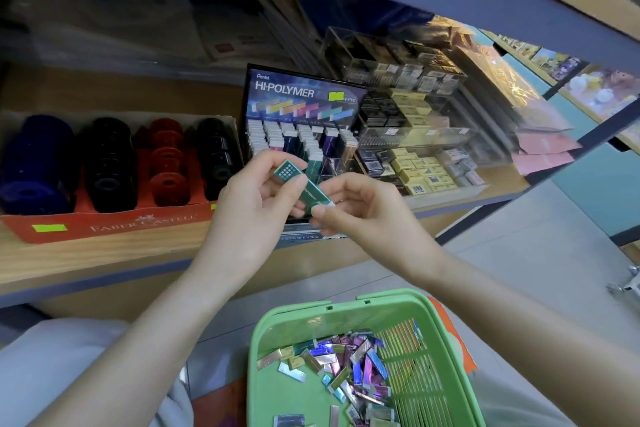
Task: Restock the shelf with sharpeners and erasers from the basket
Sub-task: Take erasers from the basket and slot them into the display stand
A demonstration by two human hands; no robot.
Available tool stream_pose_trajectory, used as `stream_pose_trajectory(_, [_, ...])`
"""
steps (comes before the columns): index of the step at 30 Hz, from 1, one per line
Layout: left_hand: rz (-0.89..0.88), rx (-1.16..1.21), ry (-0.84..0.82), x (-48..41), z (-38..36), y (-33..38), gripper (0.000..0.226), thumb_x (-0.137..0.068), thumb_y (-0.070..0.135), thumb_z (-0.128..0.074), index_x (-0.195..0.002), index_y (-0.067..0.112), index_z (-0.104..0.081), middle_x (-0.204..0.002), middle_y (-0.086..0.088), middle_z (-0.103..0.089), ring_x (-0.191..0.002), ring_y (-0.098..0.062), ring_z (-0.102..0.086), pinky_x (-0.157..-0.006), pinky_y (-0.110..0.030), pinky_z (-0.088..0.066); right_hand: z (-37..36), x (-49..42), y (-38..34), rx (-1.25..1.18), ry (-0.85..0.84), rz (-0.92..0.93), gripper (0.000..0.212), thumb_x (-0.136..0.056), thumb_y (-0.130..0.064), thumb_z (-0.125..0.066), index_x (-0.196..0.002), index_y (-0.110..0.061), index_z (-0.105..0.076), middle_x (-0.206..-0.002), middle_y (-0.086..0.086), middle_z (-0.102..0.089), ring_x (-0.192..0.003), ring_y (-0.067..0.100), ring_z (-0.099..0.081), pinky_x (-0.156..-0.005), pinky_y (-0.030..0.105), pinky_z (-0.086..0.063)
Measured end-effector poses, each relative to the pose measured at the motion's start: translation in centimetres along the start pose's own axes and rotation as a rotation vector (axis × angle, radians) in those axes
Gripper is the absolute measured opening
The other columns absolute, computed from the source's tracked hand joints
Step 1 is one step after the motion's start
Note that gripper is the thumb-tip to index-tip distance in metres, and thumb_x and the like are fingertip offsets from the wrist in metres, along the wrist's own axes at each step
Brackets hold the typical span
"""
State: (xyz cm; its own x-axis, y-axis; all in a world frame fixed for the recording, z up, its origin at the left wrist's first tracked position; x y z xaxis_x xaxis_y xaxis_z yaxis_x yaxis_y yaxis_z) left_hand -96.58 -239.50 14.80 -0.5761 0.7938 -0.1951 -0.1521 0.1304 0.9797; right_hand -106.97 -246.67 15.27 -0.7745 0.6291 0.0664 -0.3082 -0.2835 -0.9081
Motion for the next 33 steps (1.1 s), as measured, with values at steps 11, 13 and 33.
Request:
stream_pose_trajectory(11, [-0.267, -0.794, -0.111, 1.4, -2.2, -0.7, 0.036, -0.092, 0.018, -0.054, -0.127, 0.011, -0.055, -0.115, -0.001, -0.054, -0.11, -0.017, -0.044, -0.096, -0.031, -0.031, 7.6, -1.7, -2.4, 0.4, 0.412, 0.159, 0.005, -0.089, -0.012, -0.063, -0.092, -0.016, -0.06, -0.072, -0.011, -0.058, -0.065, -0.006, -0.055, -0.064, 0.011, -0.047])
stream_pose_trajectory(13, [-0.298, -0.891, -0.118, 1.6, -2.6, -1.1, 0.033, -0.089, 0.018, -0.058, -0.121, 0.008, -0.06, -0.107, -0.003, -0.056, -0.103, -0.022, -0.05, -0.092, -0.036, -0.038, 6.9, -2.5, -3.2, 0.567, 0.394, 0.229, 0.004, -0.089, -0.014, -0.064, -0.093, -0.014, -0.064, -0.074, -0.012, -0.056, -0.066, -0.006, -0.053, -0.064, 0.007, -0.042])
stream_pose_trajectory(33, [-0.34, -0.894, -0.075, 1.9, -2.5, -1.0, 0.033, -0.087, 0.016, -0.062, -0.119, 0.007, -0.062, -0.101, -0.003, -0.057, -0.097, -0.02, -0.05, -0.09, -0.033, -0.037, 2.0, -5.7, -4.1, 1.061, -0.052, 0.29, 0.022, -0.095, -0.008, -0.052, -0.109, -0.012, -0.068, -0.098, -0.001, -0.049, -0.084, 0.02, -0.057, -0.08, 0.03, -0.045])
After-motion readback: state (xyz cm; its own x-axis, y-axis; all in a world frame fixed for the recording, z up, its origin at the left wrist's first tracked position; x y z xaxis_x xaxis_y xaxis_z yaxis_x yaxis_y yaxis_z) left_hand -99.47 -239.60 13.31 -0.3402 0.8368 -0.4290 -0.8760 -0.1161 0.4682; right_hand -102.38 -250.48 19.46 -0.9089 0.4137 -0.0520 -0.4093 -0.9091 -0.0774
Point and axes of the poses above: each hand's wrist, its own x-axis away from the middle knuckle, its own z-axis out of the back of the hand, y = z × x, the point moved 10 cm from there along -x, towards the middle knuckle
